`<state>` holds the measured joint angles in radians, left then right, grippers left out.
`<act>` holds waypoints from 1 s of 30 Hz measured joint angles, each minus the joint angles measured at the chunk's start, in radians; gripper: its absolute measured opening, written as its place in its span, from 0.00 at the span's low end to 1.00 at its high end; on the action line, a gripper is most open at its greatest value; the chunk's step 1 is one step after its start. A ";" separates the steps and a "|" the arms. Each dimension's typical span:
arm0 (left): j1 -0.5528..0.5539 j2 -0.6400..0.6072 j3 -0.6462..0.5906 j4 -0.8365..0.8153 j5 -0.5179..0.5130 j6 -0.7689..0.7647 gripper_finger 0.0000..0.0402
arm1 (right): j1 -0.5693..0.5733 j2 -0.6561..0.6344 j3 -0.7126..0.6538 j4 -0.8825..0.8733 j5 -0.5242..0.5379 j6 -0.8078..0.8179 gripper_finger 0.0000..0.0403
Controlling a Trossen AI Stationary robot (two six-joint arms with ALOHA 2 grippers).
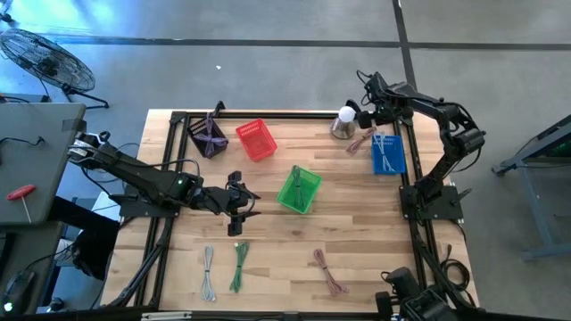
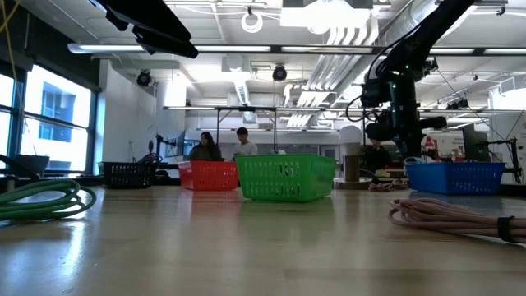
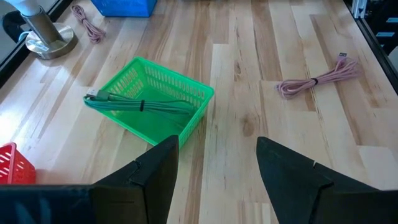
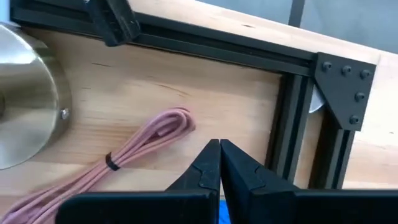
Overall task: Pick & Place USB Port
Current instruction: Put the top pink charger cable into the red basket
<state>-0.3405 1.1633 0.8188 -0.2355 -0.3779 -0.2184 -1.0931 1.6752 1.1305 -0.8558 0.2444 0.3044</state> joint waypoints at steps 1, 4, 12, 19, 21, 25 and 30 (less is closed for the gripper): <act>0.000 0.000 0.000 0.000 0.000 0.000 0.53 | 0.000 0.000 0.000 0.000 0.001 0.000 0.00; 0.000 0.000 0.000 0.000 0.000 0.000 0.53 | 0.003 0.000 0.000 0.000 -0.001 0.006 0.00; 0.000 0.000 0.000 0.000 0.006 0.000 0.53 | 0.001 0.000 0.000 -0.008 -0.016 -0.006 0.00; 0.000 0.000 0.000 -0.001 0.009 0.000 0.53 | 0.013 0.000 0.000 -0.034 -0.048 -0.007 0.00; 0.000 0.000 0.000 -0.002 0.009 0.000 0.53 | 0.021 0.000 0.000 -0.047 -0.055 0.001 0.00; 0.000 0.000 0.000 -0.002 0.010 -0.005 0.53 | 0.034 0.017 0.000 -0.094 -0.060 0.031 0.00; 0.000 0.000 0.000 -0.003 0.016 -0.027 0.53 | 0.054 0.038 0.000 -0.135 -0.041 0.047 0.00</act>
<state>-0.3405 1.1633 0.8188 -0.2384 -0.3623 -0.2451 -1.0389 1.7137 1.1304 -0.9906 0.2031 0.3512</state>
